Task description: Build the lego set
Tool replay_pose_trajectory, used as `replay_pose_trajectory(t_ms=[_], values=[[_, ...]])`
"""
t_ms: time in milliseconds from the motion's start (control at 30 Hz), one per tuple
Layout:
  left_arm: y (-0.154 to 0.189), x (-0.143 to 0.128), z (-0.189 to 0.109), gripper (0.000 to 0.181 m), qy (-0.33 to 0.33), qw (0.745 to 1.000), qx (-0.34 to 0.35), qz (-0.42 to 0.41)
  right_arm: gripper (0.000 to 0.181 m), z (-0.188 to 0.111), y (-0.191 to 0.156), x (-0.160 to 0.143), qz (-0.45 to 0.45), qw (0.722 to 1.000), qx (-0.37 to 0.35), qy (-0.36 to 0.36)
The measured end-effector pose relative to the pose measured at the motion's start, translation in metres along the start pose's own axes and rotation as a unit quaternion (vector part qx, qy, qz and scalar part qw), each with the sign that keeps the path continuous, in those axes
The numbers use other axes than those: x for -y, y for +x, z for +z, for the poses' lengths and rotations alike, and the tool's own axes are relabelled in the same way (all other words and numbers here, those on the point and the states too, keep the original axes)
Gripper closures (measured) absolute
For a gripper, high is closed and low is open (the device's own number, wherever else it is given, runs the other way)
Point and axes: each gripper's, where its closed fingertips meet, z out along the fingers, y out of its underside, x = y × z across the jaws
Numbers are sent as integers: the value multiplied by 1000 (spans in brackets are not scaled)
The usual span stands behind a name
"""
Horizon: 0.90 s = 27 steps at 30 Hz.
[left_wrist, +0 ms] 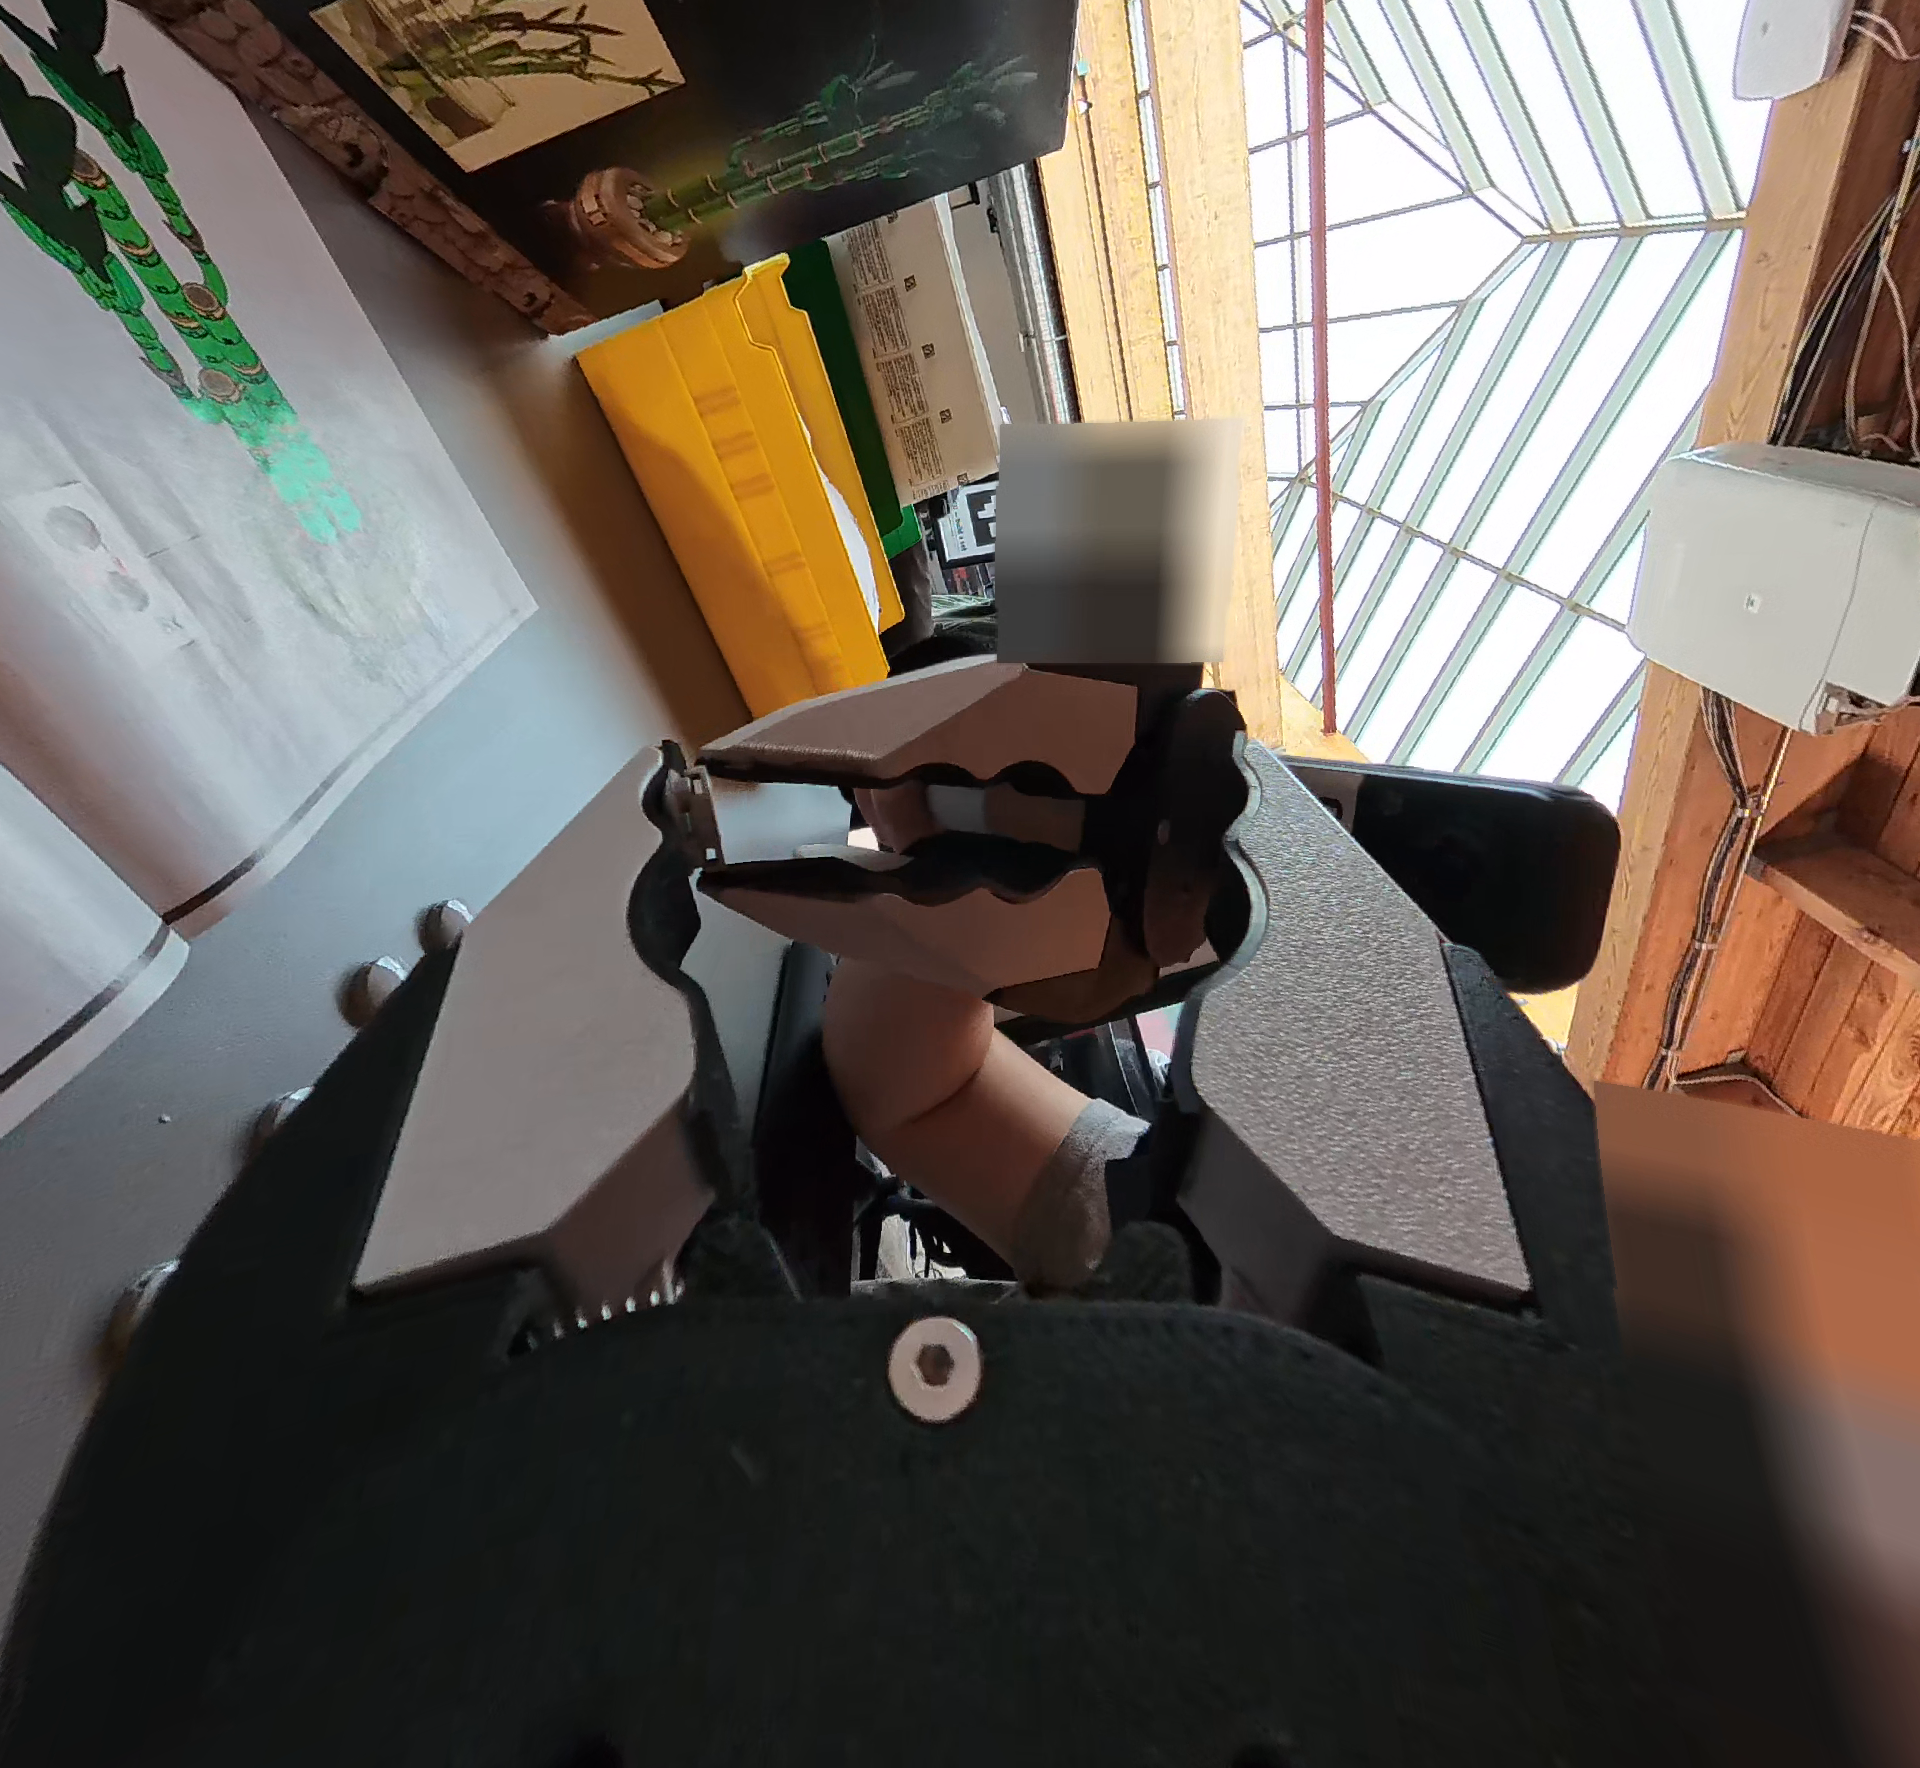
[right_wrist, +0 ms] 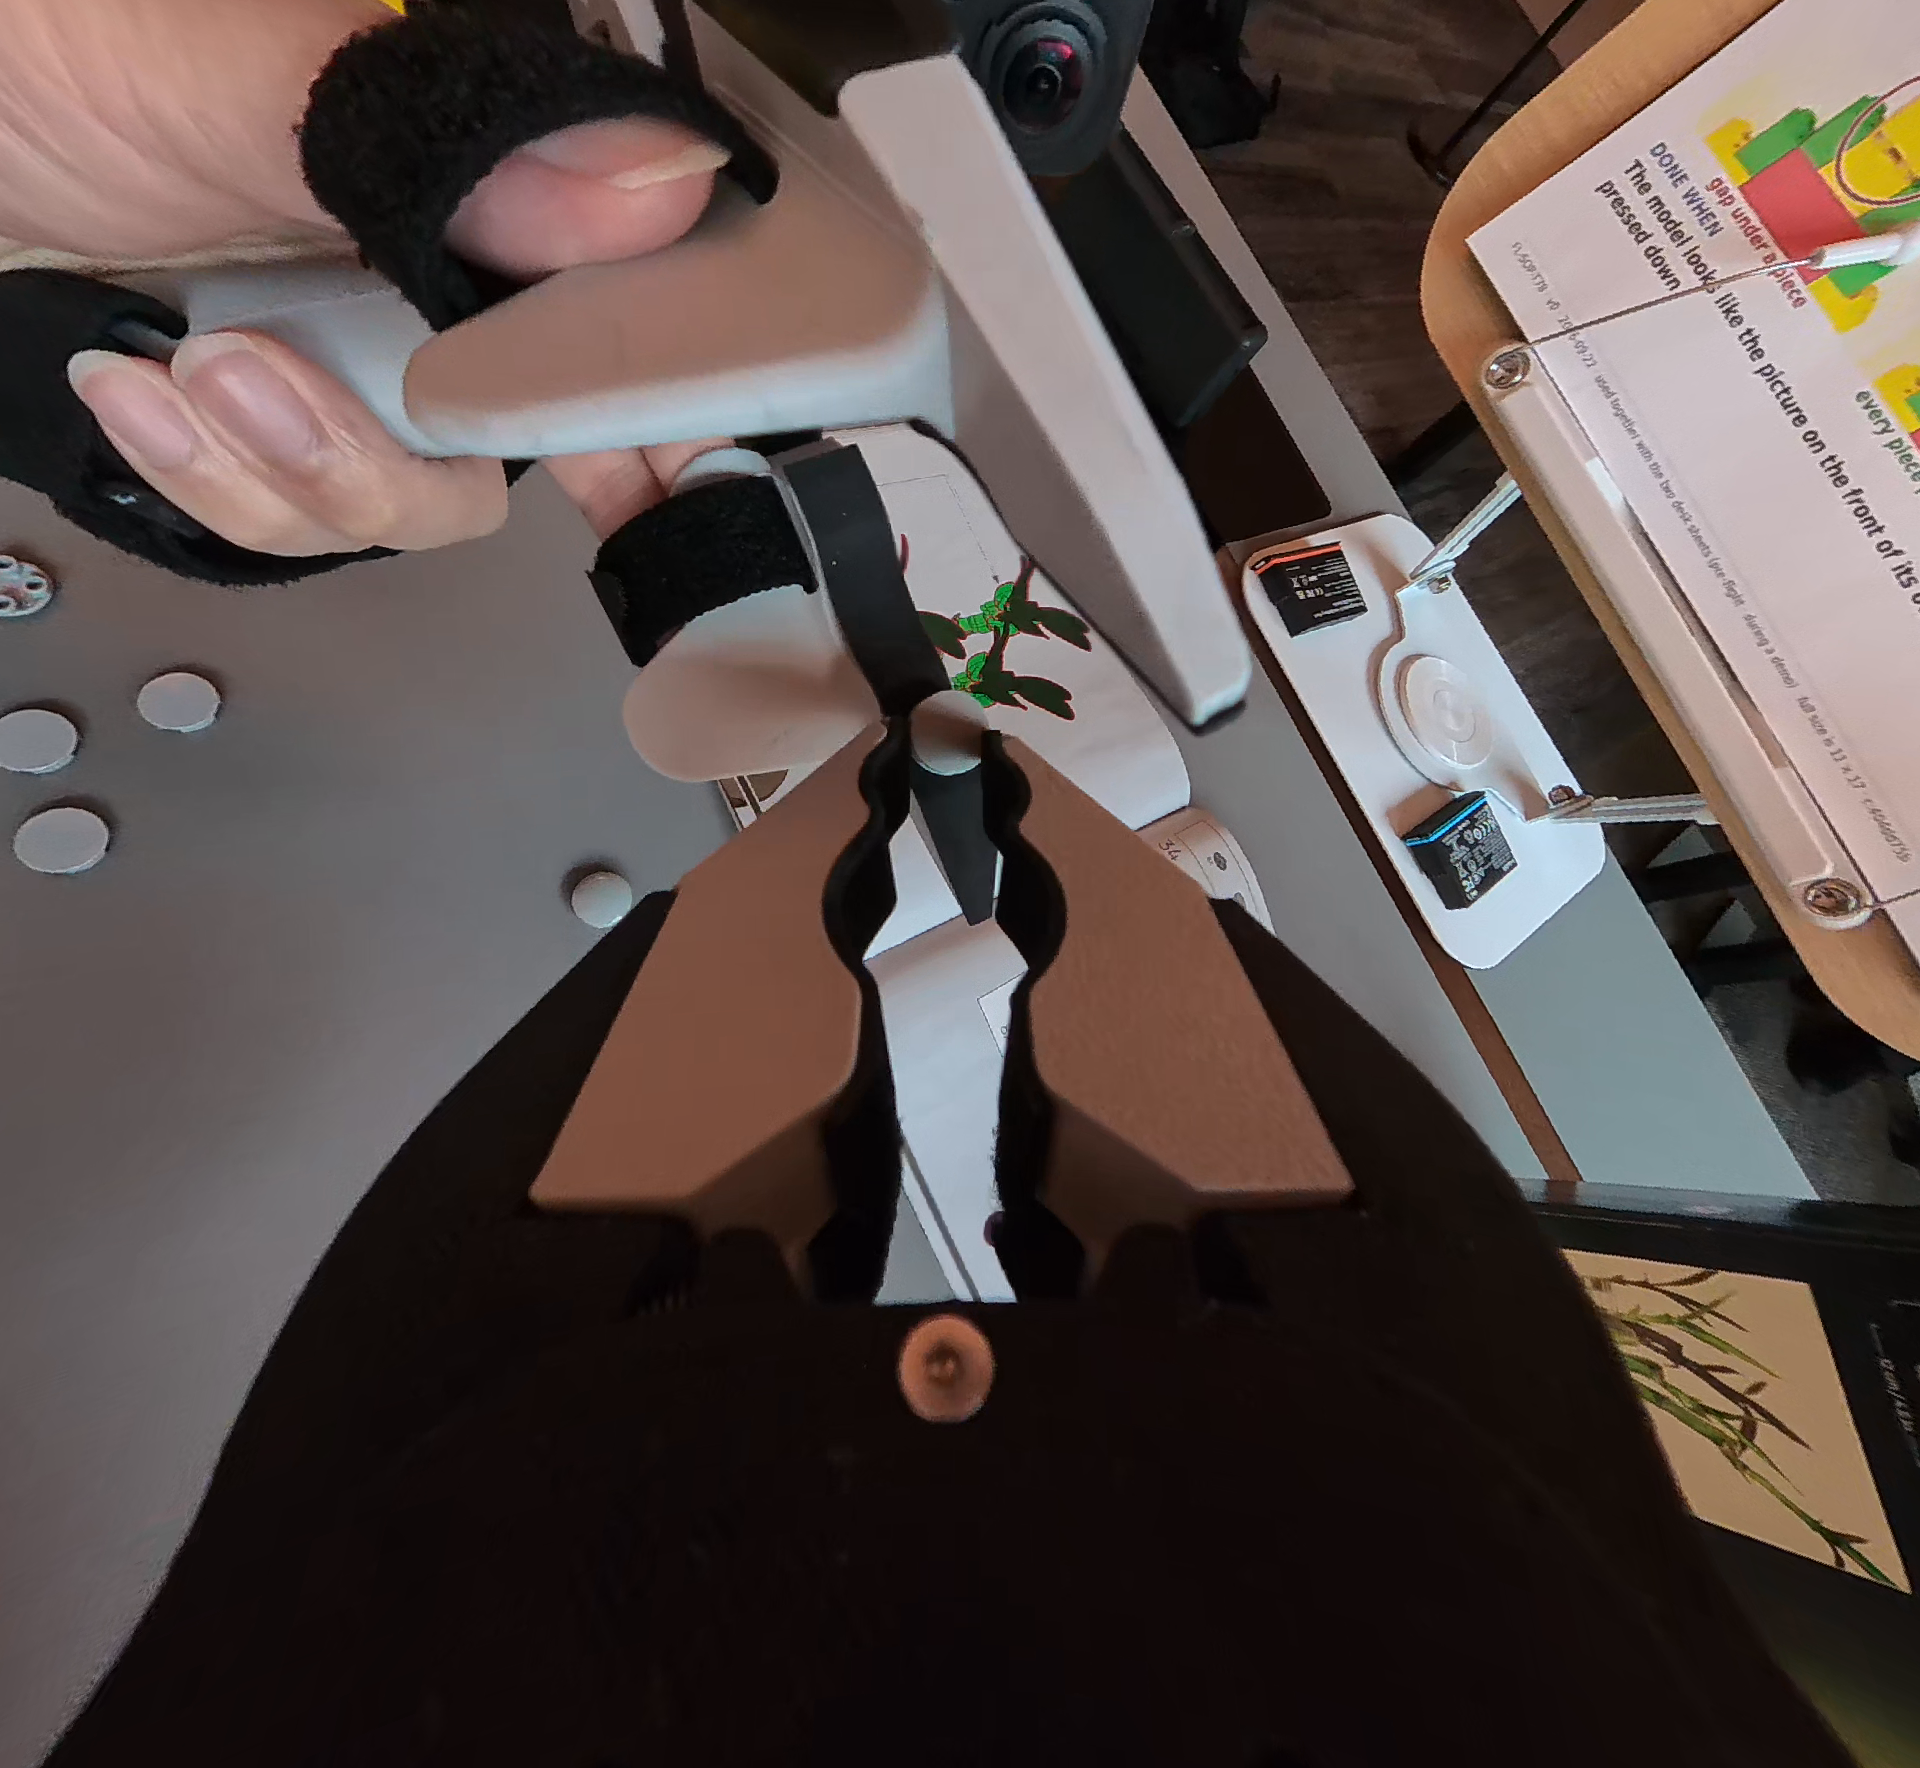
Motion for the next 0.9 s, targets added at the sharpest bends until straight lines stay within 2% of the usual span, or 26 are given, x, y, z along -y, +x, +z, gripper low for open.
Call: replay_pose_trajectory(t_ms=[167,300,533,900], values=[[0,1,-1,83,2,1000,-4,-4,168,0,0,0,-12,1000,-9,-4],[0,2,-2,98,6,1000,-12,-4,167,-3,2,4,-3,1000,-8,11],[5,4,-4,95,9,999,-41,-19,166,-4,2,7,-37,999,-27,12],[5,2,-4,101,5,999,-45,-25,166,-5,2,7,-25,999,-17,22]])
